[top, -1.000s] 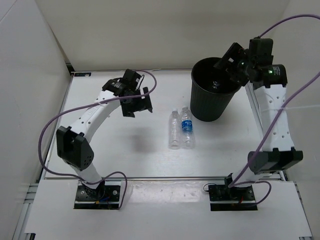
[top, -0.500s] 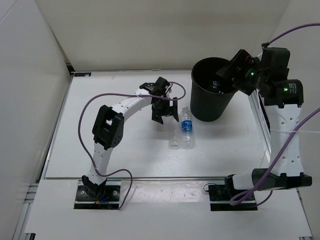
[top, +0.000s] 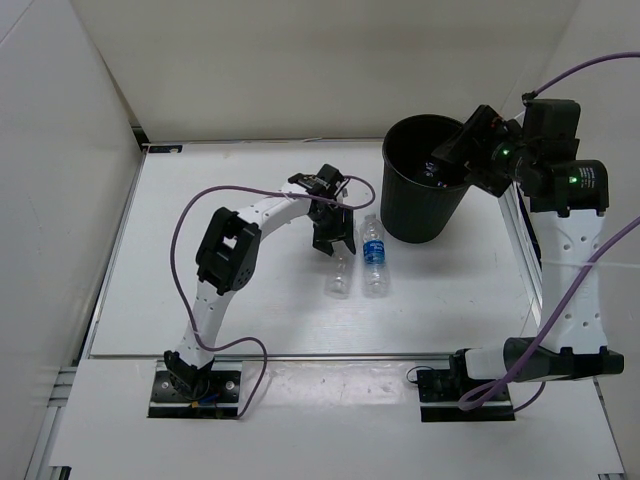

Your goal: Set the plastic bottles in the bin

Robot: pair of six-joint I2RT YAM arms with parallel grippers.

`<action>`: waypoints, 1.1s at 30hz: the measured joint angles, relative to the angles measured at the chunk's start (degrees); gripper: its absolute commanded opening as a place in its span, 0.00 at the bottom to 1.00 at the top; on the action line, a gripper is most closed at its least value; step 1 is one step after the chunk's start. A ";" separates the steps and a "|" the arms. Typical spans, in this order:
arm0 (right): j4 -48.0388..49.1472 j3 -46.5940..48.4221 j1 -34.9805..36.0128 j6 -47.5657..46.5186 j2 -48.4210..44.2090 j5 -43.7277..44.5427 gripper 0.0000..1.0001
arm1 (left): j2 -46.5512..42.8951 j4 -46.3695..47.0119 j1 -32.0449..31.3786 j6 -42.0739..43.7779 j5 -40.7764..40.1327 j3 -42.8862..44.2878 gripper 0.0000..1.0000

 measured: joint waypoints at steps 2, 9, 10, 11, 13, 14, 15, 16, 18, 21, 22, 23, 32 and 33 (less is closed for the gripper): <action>-0.09 -0.04 -0.31 0.00 -0.07 -0.02 1.00 | -0.07 0.07 -0.07 0.20 -0.04 0.02 0.60; -1.05 -1.01 -0.96 0.09 -1.27 -0.02 1.00 | -1.03 -4.83 0.87 0.20 -6.21 4.79 0.60; -1.22 -1.29 -1.18 0.09 -1.66 0.04 1.00 | -1.38 -6.03 1.22 0.17 -8.20 7.30 0.60; -1.31 -1.73 -1.42 0.09 -2.25 0.09 1.00 | -1.40 -7.76 1.68 -0.02 -10.08 11.47 0.61; -1.44 -2.71 -1.97 0.26 -3.67 0.24 1.00 | -2.47 -7.13 2.73 -0.09 -12.85 18.71 0.62; -1.49 -3.37 -2.27 0.31 -4.55 0.33 1.00 | -4.15 -5.25 3.41 -0.11 -13.77 21.09 0.62; -1.64 -3.93 -2.56 0.39 -5.44 0.39 1.00 | -6.75 -2.82 3.93 -0.15 -14.36 22.05 0.62; -1.97 -4.17 -2.71 0.50 -6.03 0.42 1.00 | -9.46 -0.31 4.50 -0.28 -14.84 22.16 0.60; -2.12 -4.68 -3.30 0.70 -7.23 0.44 1.00 | -14.38 4.28 5.57 -0.79 -15.39 24.20 0.59; -2.32 -4.72 -4.11 0.90 -7.98 0.42 1.00 | -14.29 11.50 5.84 -1.79 -15.41 36.22 0.64; -2.38 -4.72 -4.55 0.96 -8.04 0.42 1.00 | -13.51 15.06 5.60 -2.25 -15.39 39.82 0.67; -2.43 -4.70 -4.96 1.03 -8.02 0.46 1.00 | -13.09 18.27 5.33 -2.64 -15.39 41.46 0.68; -3.19 -2.45 -8.48 0.66 -9.29 0.76 1.00 | -1.31 35.56 -1.20 -6.45 -14.97 40.85 0.71; -3.30 -2.45 -8.59 0.37 -9.79 1.07 1.00 | 0.44 35.34 -2.10 -6.34 -14.97 40.24 0.71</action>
